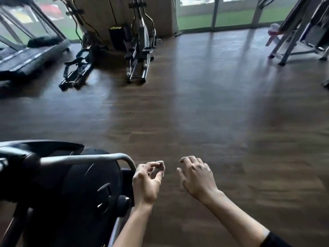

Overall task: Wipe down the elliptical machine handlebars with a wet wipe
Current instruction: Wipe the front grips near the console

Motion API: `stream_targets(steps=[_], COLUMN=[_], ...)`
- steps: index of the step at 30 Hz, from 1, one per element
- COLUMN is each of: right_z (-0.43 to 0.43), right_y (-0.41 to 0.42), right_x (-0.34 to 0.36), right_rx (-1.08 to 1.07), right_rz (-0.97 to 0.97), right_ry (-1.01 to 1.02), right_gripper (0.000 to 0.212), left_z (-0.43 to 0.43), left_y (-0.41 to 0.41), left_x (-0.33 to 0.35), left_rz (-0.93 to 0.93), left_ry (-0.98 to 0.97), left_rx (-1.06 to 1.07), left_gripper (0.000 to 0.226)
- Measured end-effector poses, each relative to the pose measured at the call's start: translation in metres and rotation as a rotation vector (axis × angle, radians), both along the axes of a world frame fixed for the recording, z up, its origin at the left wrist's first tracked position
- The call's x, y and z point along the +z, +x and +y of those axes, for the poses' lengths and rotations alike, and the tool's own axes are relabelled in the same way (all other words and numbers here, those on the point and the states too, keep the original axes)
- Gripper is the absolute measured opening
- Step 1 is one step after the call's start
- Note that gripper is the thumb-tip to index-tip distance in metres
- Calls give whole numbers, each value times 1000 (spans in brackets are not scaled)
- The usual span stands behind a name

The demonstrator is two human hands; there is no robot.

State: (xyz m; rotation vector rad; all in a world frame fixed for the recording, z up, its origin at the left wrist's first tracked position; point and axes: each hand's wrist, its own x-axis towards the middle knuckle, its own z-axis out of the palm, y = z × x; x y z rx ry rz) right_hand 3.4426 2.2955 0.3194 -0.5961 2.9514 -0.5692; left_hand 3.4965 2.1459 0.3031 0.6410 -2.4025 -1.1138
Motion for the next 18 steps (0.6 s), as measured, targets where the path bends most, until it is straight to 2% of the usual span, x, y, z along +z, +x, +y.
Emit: stream_targets(steps=[7,18], right_z=[-36,-212], right_y=[-139,-394], right_x=[-1,8], right_rx=[106,218], right_rz=[-39,-9], right_ry=[41,48], right_gripper=[34,34], left_z=[-29,-206], left_y=[-131,-379], left_x=[-1,4], left_rz=[20,62], left_ry=[-11,0], left_rx=[85,236], left_gripper=[26,32])
